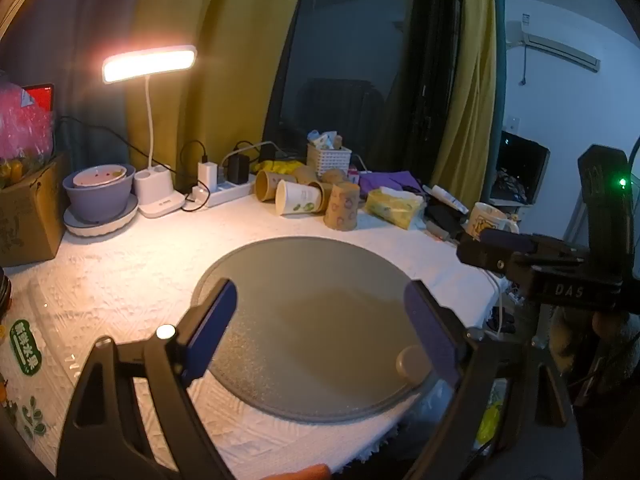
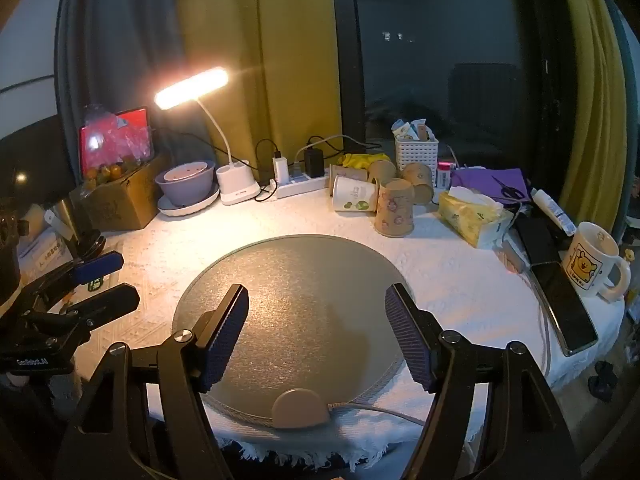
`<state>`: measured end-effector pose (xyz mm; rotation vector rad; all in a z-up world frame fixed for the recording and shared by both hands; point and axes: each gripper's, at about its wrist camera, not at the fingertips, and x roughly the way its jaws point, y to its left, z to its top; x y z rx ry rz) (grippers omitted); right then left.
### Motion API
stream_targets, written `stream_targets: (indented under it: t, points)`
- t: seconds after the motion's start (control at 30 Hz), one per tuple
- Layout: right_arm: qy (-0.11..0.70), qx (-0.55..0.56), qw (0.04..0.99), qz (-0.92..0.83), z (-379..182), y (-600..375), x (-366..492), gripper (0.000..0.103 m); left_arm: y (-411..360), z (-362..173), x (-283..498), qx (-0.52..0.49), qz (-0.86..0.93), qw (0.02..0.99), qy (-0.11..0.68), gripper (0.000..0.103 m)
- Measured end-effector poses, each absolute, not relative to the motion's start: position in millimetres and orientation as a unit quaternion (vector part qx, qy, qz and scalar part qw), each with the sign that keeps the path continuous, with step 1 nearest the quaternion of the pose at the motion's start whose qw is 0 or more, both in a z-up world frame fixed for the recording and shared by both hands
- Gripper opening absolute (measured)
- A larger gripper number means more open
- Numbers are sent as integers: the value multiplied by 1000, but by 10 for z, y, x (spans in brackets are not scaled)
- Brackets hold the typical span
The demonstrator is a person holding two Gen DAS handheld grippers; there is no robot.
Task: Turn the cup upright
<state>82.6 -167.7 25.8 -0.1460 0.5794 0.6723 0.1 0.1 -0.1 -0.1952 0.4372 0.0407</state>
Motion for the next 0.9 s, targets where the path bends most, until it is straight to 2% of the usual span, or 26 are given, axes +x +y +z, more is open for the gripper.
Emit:
stream_targets:
  t: [0.9]
  points:
    - [273, -70, 903, 324, 301, -1679, 806, 74, -2, 3, -16, -87, 13, 972, 219, 87]
